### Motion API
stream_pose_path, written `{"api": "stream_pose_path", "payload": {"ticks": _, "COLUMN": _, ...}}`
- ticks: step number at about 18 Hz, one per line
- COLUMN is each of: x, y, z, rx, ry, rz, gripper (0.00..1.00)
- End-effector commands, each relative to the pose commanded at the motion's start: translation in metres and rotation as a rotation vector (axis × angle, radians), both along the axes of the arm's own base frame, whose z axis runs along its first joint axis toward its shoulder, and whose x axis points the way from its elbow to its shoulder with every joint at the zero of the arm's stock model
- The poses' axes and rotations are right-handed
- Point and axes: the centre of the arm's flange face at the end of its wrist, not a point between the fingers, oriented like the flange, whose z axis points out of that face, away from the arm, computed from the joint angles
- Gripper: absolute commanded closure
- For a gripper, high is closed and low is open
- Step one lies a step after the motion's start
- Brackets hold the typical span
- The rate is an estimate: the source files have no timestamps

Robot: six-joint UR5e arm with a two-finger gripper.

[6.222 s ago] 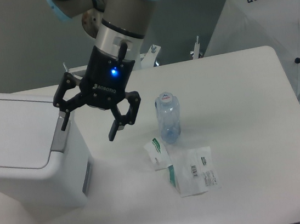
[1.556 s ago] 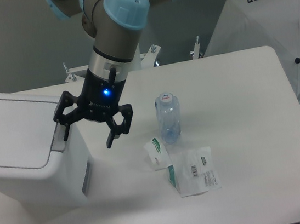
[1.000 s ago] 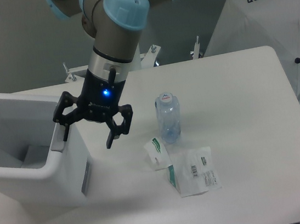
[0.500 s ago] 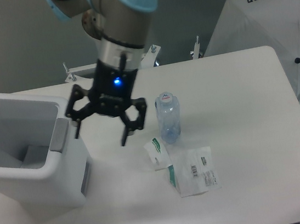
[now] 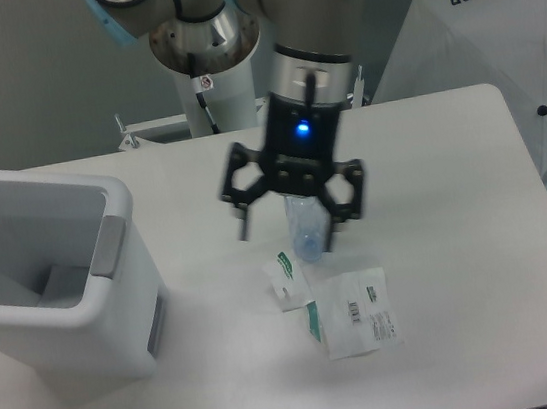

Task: Open the trash can
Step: 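Lift the gripper away from the opened trash can toward the bottle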

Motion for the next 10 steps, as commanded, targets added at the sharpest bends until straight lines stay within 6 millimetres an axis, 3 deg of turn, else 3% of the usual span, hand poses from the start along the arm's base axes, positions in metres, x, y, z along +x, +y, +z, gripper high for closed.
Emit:
{"api": "stream_pose_path", "payload": {"ticks": 2, "x": -0.020, "y": 0.006, "z": -0.015, "rx": -0.065, "ry": 0.032, "rz": -0.010, "gripper": 0.00}}
{"api": "stream_pose_path", "payload": {"ticks": 5, "x": -0.045, "y": 0.007, "z": -0.056, "rx": -0.221, "ry": 0.078, "rz": -0.057, "gripper": 0.00}}
{"api": "stream_pose_path", "payload": {"ticks": 10, "x": -0.064, "y": 0.009, "z": -0.100, "rx": -0.347, "ry": 0.085, "rz": -0.059, "gripper": 0.00}}
